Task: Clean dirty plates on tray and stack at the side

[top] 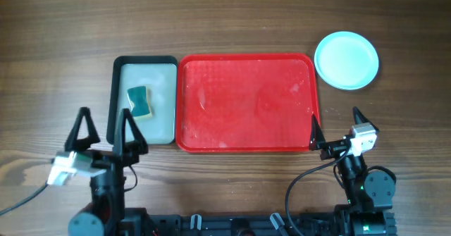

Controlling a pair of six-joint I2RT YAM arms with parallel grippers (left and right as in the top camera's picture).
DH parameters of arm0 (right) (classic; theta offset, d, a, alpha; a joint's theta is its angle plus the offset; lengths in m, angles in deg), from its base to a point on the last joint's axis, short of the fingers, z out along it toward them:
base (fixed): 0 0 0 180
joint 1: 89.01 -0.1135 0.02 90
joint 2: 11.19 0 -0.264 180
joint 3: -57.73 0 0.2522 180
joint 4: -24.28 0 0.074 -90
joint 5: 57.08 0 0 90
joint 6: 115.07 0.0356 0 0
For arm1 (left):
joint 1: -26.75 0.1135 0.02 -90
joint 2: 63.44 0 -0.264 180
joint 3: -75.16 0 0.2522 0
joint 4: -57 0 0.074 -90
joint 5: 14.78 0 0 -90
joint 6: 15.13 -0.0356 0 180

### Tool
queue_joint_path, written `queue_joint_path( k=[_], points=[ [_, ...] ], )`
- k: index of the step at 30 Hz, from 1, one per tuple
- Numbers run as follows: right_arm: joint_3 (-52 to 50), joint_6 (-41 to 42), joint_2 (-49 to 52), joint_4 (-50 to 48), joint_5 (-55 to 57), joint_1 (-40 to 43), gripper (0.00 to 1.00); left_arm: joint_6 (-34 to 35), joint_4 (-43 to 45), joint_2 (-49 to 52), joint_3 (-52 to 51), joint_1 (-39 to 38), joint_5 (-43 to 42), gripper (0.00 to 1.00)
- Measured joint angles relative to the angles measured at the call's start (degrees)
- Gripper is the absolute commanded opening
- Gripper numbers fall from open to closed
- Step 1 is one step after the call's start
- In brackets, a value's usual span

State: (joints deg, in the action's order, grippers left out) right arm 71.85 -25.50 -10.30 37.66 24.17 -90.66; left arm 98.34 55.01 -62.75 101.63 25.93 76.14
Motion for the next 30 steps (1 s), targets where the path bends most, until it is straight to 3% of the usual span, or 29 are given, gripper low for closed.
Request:
queue_joint_path(
  k=[15, 21, 26, 30],
  points=[
    [0.0, 0.0, 0.0, 0.0, 0.0, 0.0, 1.00, 2.2, 0.9, 0.0, -10.8, 1.9, -0.2, 1.00],
    [0.0, 0.0, 0.0, 0.0, 0.0, 0.0, 1.00, 2.2, -4.9, 0.0, -12.0, 2.0, -0.3, 1.00],
    [0.0, 0.0, 0.0, 0.0, 0.0, 0.0, 1.00, 2.1, -15.8, 0.1, -12.2, 2.8, -0.4, 1.00],
    [0.0, 0.0, 0.0, 0.0, 0.0, 0.0, 1.00, -0.8, -15.8, 0.1, -12.2, 3.1, -0.4, 1.00]
  ],
)
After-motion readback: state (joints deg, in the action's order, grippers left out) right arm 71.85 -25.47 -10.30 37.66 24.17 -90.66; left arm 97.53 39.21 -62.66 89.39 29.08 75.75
